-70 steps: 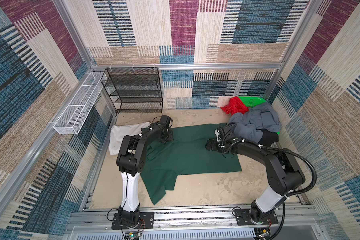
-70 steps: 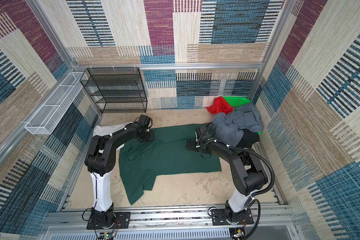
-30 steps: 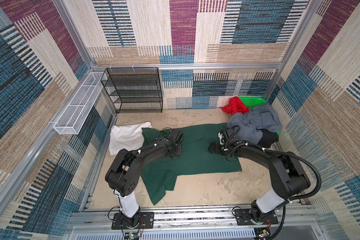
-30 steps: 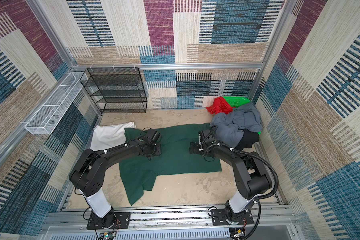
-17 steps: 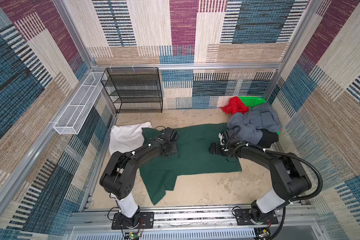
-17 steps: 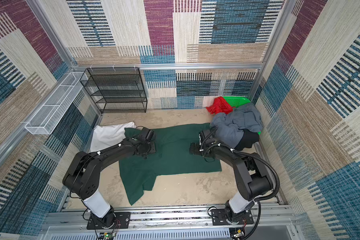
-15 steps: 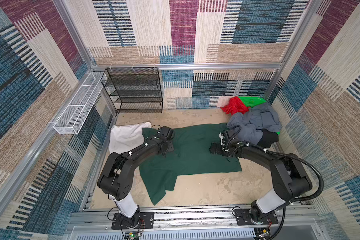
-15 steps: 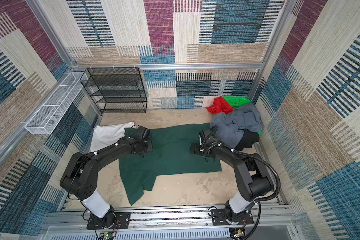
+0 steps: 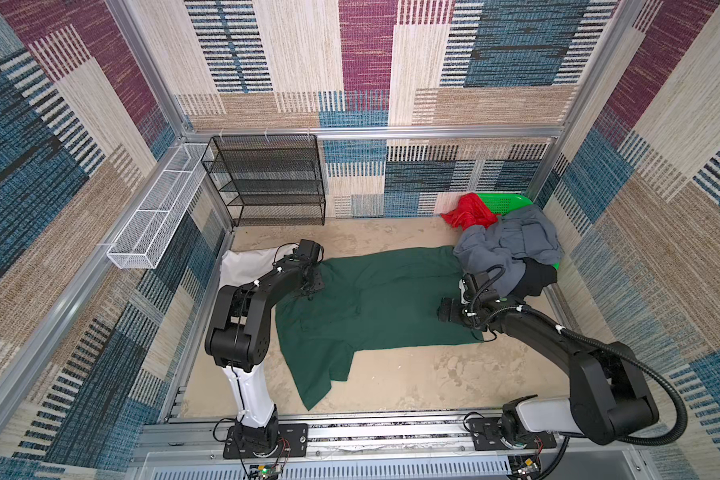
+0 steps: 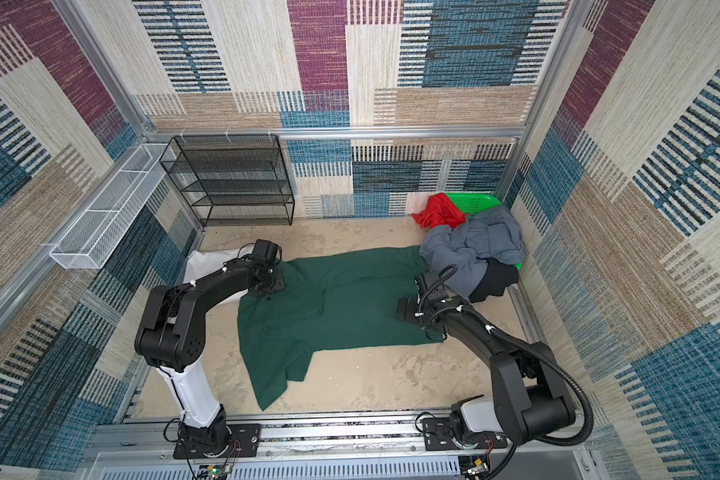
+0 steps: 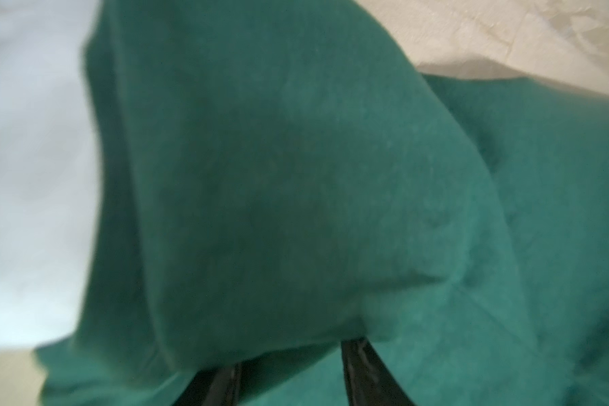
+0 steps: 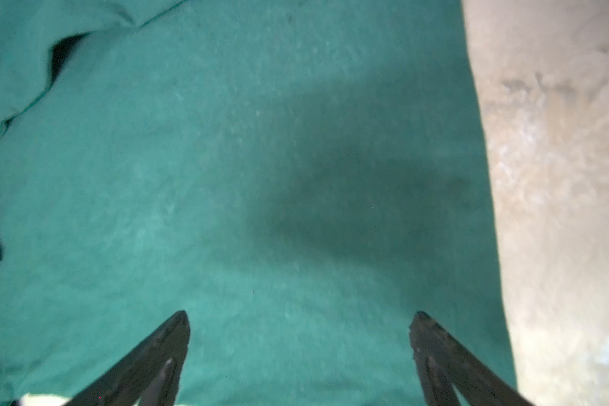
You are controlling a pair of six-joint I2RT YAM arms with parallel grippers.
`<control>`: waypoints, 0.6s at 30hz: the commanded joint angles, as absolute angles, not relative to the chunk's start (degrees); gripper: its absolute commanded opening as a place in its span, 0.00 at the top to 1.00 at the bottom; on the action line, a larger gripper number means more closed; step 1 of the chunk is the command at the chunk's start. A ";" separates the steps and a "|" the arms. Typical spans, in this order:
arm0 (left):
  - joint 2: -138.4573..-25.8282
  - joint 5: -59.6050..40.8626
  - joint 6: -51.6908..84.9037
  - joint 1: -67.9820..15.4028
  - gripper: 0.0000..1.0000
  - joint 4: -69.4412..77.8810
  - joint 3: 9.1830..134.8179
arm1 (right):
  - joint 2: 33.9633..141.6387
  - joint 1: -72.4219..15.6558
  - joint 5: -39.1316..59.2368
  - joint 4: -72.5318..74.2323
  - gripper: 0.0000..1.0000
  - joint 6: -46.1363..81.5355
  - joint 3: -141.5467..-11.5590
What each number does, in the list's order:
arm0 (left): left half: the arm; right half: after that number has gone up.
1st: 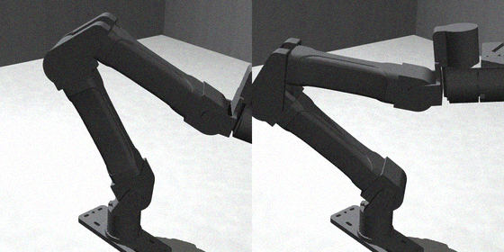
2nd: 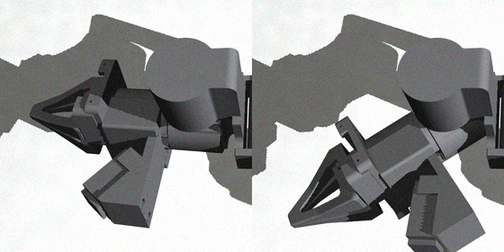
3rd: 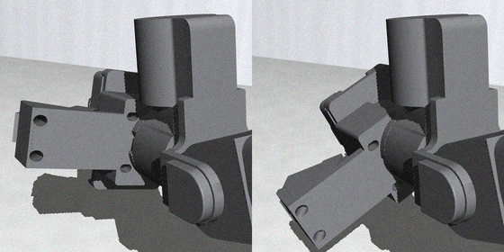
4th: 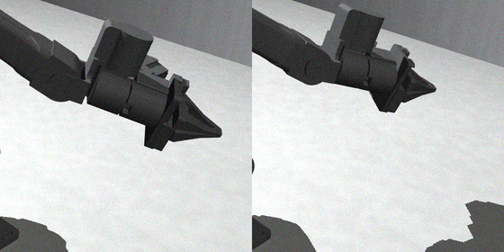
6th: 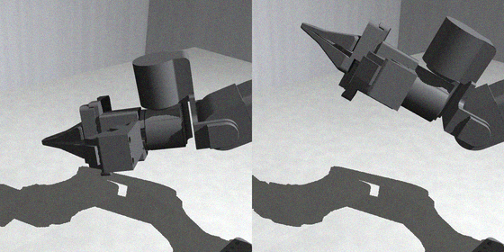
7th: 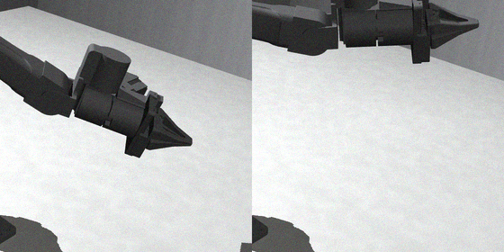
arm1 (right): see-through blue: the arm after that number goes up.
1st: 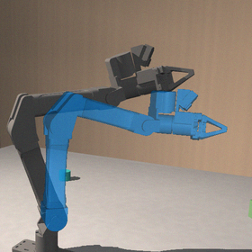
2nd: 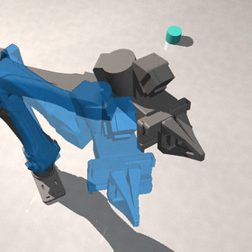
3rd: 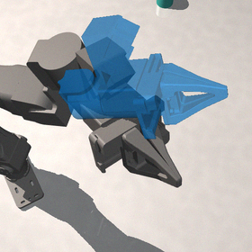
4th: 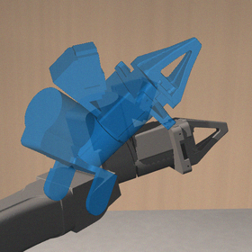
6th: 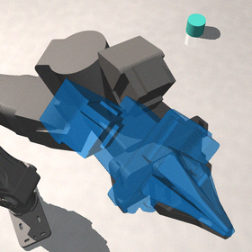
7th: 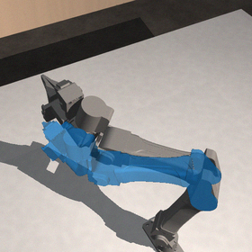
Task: Fold and stack the t-shirts
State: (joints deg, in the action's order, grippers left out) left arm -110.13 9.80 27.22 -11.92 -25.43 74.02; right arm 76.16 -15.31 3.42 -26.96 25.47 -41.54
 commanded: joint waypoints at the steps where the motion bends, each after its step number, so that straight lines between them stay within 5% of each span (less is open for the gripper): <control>1: -113.04 7.95 25.53 -9.62 0.57 -27.49 77.24 | 73.04 -14.12 3.47 -29.56 0.01 26.71 -40.11; 8: -110.47 8.58 24.58 -8.17 0.56 -27.58 79.34 | 71.92 -12.57 5.58 -30.18 0.02 29.39 -39.57; 18: -96.87 -6.88 26.79 -9.26 0.34 -19.80 70.52 | 72.52 -10.47 4.56 -32.38 0.02 33.60 -37.92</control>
State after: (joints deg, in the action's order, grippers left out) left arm -100.66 -0.67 25.34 -8.80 -24.05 74.13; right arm 73.06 -11.14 5.34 -31.62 31.09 -38.61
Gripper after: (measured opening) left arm 0.639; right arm 0.985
